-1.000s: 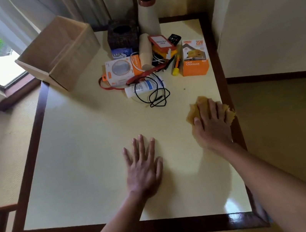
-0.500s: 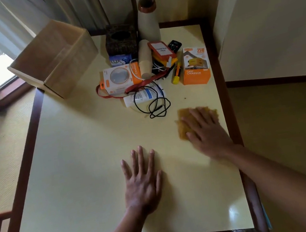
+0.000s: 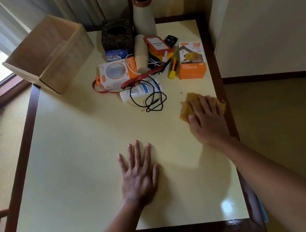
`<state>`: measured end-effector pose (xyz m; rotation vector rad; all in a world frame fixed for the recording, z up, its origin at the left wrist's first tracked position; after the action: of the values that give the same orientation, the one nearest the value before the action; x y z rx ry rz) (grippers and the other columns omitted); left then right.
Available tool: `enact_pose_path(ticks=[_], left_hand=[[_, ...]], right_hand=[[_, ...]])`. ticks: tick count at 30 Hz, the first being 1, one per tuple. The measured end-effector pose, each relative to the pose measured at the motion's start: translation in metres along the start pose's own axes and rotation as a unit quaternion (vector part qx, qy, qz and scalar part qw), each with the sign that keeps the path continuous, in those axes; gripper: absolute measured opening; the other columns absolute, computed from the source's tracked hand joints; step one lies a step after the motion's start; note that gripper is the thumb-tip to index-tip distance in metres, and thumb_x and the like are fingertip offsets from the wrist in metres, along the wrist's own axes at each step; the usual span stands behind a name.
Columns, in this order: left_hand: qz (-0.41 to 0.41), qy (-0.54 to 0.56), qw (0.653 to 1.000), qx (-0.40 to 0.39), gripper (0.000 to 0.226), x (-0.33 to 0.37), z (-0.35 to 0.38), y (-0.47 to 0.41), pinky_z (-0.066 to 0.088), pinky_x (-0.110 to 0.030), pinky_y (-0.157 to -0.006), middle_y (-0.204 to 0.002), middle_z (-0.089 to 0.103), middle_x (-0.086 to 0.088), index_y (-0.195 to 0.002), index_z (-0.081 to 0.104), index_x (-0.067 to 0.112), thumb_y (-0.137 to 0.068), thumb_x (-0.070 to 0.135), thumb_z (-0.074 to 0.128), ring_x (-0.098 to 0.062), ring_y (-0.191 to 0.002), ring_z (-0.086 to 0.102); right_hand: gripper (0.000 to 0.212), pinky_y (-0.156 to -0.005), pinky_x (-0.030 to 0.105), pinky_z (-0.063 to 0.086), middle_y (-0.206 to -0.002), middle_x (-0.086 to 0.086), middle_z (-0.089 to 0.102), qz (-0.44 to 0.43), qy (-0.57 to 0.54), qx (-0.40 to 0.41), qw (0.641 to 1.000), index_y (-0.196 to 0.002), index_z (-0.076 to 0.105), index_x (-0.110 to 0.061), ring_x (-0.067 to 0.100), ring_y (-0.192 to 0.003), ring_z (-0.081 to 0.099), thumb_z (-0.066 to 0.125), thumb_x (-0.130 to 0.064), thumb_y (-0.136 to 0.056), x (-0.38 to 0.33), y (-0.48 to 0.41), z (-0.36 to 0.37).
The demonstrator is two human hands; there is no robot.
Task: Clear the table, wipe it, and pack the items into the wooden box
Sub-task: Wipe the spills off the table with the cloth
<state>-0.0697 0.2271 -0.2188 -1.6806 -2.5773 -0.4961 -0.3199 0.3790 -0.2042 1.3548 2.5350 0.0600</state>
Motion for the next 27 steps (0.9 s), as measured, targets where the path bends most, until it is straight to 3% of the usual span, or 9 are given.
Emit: enact_pose_path(ticks=[4,6,11,14,17,20,22,24,27], left_hand=[[-0.005,0.0,1.0,0.003,0.069,0.001,-0.001,0.0,-0.005,-0.065,-0.123,-0.17,-0.016,-0.012,-0.165,0.002,0.026,-0.105,0.053,0.021,-0.033,-0.157,-0.016],[-0.009,-0.004,1.0,-0.001,0.068,0.001,-0.001,0.0,-0.008,-0.064,-0.123,-0.169,-0.021,-0.011,-0.164,-0.003,0.027,-0.105,0.054,0.017,-0.031,-0.156,-0.022],[-0.002,0.013,1.0,0.02,0.067,0.001,-0.006,0.002,-0.007,-0.063,-0.124,-0.17,-0.017,-0.01,-0.164,-0.002,0.029,-0.105,0.055,0.015,-0.031,-0.156,-0.02],[-0.004,0.011,1.0,0.028,0.067,-0.001,-0.005,0.002,-0.008,-0.062,-0.124,-0.171,-0.017,-0.009,-0.164,-0.002,0.03,-0.105,0.057,0.013,-0.03,-0.157,-0.02],[-0.006,0.004,0.999,0.033,0.066,0.0,-0.005,0.001,-0.007,-0.062,-0.124,-0.171,-0.012,-0.009,-0.165,0.001,0.03,-0.105,0.057,0.013,-0.032,-0.157,-0.015],[-0.005,0.006,0.999,0.038,0.067,0.002,-0.004,0.003,-0.007,-0.061,-0.124,-0.172,-0.01,-0.009,-0.165,0.002,0.029,-0.105,0.056,0.013,-0.031,-0.158,-0.014],[-0.005,0.009,0.999,0.04,0.067,0.002,-0.004,0.002,-0.007,-0.061,-0.124,-0.172,-0.011,-0.009,-0.165,0.001,0.03,-0.104,0.057,0.012,-0.031,-0.157,-0.015],[-0.006,0.012,0.999,0.038,0.067,0.002,-0.003,0.004,-0.008,-0.06,-0.124,-0.171,-0.013,-0.008,-0.164,0.0,0.03,-0.104,0.057,0.013,-0.03,-0.157,-0.016],[-0.007,0.011,0.999,0.03,0.067,0.001,-0.003,0.005,-0.01,-0.059,-0.124,-0.17,-0.018,-0.006,-0.164,-0.004,0.031,-0.105,0.057,0.013,-0.029,-0.156,-0.02]], right_hand=[[0.061,-0.125,0.057,0.008,-0.171,0.008,0.009,0.102,0.024,0.012,0.994,-0.162,0.006,-0.031,0.033,-0.157,0.004,0.012,-0.05,-0.105,0.03,0.075,0.004],[0.063,-0.124,0.058,0.006,-0.17,0.011,0.007,0.108,0.022,0.009,0.994,-0.163,0.007,-0.027,0.035,-0.156,0.003,0.016,-0.049,-0.105,0.011,0.12,0.015],[0.063,-0.124,0.059,0.005,-0.171,0.004,-0.003,-0.045,-0.01,-0.049,0.998,-0.162,0.01,-0.035,0.03,-0.157,-0.009,0.027,-0.052,-0.104,-0.107,0.212,0.057],[0.061,-0.123,0.056,0.006,-0.171,0.0,0.001,-0.123,0.014,-0.06,0.99,-0.161,0.011,-0.04,0.028,-0.158,-0.006,0.03,-0.053,-0.104,-0.117,0.252,0.065],[0.06,-0.125,0.055,0.004,-0.171,-0.002,0.001,-0.066,0.042,-0.041,0.996,-0.161,0.01,-0.041,0.027,-0.158,-0.003,0.028,-0.052,-0.105,-0.05,0.27,0.052],[0.06,-0.125,0.057,0.01,-0.171,0.003,0.005,0.095,0.043,-0.007,0.994,-0.162,0.014,-0.034,0.03,-0.158,0.001,0.019,-0.051,-0.105,0.025,0.278,0.034],[0.061,-0.124,0.059,0.011,-0.171,0.007,0.007,0.164,0.017,0.006,0.986,-0.162,0.016,-0.029,0.032,-0.157,0.002,0.021,-0.049,-0.105,0.029,0.28,0.036],[0.062,-0.124,0.06,0.009,-0.171,0.009,0.006,0.143,0.01,0.007,0.99,-0.162,0.015,-0.027,0.033,-0.157,0.001,0.025,-0.047,-0.105,0.001,0.288,0.043],[0.061,-0.124,0.06,0.011,-0.171,0.004,0.004,0.046,-0.005,-0.02,0.999,-0.162,0.013,-0.032,0.029,-0.158,-0.002,0.027,-0.047,-0.105,-0.034,0.302,0.053]])
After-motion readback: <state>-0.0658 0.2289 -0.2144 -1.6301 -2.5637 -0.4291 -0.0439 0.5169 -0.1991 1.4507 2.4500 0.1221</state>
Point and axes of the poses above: each hand's wrist, its own y-axis away from the middle knuckle, its own z-axis out of the palm, x = y × z, the point moved 10 cm from there along -y, towards the middle knuckle
